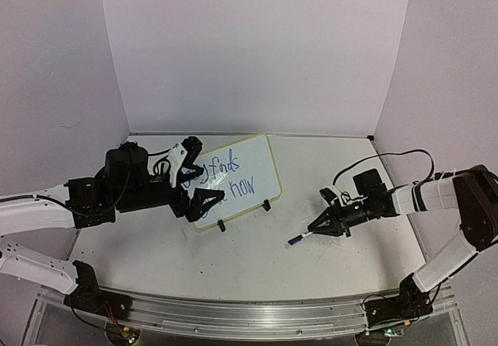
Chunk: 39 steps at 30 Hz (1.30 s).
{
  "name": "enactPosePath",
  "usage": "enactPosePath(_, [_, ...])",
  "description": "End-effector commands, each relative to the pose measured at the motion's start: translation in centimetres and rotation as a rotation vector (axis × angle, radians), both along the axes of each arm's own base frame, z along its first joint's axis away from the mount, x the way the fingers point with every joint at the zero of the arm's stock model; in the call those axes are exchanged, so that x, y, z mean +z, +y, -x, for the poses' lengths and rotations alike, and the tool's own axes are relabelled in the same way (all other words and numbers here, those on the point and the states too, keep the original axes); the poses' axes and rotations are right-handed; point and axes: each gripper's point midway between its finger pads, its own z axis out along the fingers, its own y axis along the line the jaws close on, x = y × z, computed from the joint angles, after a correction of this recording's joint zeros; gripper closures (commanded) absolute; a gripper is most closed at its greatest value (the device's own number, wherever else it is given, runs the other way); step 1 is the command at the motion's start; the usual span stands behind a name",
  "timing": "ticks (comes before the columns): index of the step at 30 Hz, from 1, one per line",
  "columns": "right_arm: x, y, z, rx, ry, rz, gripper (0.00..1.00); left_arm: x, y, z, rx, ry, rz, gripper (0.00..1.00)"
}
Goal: Write a sentence on the whiteboard
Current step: Put down the whiteboard marker at the corner of the board, then reset both arms
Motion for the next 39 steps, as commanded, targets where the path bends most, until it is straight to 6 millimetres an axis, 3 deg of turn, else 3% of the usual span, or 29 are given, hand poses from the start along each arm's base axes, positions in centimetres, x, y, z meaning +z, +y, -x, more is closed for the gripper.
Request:
enactPosePath(1, [-1.4, -3.8, -1.4, -0.16, 0.171, -0.006, 0.99, 1.4, -1.0, -1.5, 0.068, 0.056, 0.125, 0.06])
enactPosePath(5, [-3.8, -6.1, -1.1, -0.212, 0.283, 0.025, 0.98, 1.1, -1.8, -1.4, 0.051, 0.112, 0.171, 0.07])
enactPosePath(12, [-7.9, -10.4, 0.0, -0.386, 0.422, 0.145, 0.94, 1.7, -0.1, -2.1, 0.134, 0.092, 0.199, 0.06])
enactPosePath(19, [-12.0, -14.3, 0.8, -0.552, 0.521, 0.358, 0.66, 3.4, 1.3, -1.2, 0.124, 0.05, 0.226, 0.05])
enactPosePath(22, [-12.2, -15.4, 0.6, -0.597, 0.508, 0.421, 0.59, 4.0, 2.0, -1.3, 0.149, 0.035, 0.238, 0.05])
enactPosePath(26, [-9.8, -16.6, -0.4, -0.66, 0.413, 0.469, 0.41, 5.1, 4.3, -2.2, 0.263, 0.006, 0.275, 0.03])
enactPosePath(27, [-7.4, -18.4, -1.3, -0.704, 0.295, 0.555, 0.32, 5.7, 5.7, -3.0, 0.35, -0.019, 0.285, 0.03])
enactPosePath(28, [-6.4, -19.0, -1.6, -0.72, 0.255, 0.581, 0.28, 6.0, 6.2, -3.3, 0.383, -0.026, 0.287, 0.03])
enactPosePath(31, [1.7, -21.2, -4.1, -0.79, -0.027, 0.631, 0.14, 7.5, 9.1, -4.9, 0.565, -0.061, 0.304, 0.01])
enactPosePath(33, [7.2, -22.2, -5.2, -0.842, -0.216, 0.63, 0.03, 9.6, 10.7, -5.5, 0.651, -0.095, 0.326, 0.01])
enactPosePath(34, [10.8, -22.6, -5.6, -0.866, -0.337, 0.622, 0.02, 11.0, 11.0, -5.5, 0.665, -0.121, 0.332, 0.01])
enactPosePath(35, [16.7, -23.3, -5.6, -0.907, -0.53, 0.612, 0.02, 13.5, 11.4, -5.5, 0.669, -0.163, 0.346, 0.01])
enactPosePath(36, [20.2, -23.7, -5.1, -0.933, -0.642, 0.605, 0.02, 15.1, 11.6, -5.4, 0.67, -0.193, 0.353, 0.01])
enactPosePath(38, [26.5, -24.3, -4.0, -0.976, -0.826, 0.598, 0.02, 18.2, 11.9, -5.2, 0.671, -0.243, 0.365, 0.01])
enactPosePath(39, [28.5, -24.6, -3.4, -0.994, -0.881, 0.594, 0.02, 19.1, 12.1, -5.2, 0.672, -0.258, 0.365, 0.01])
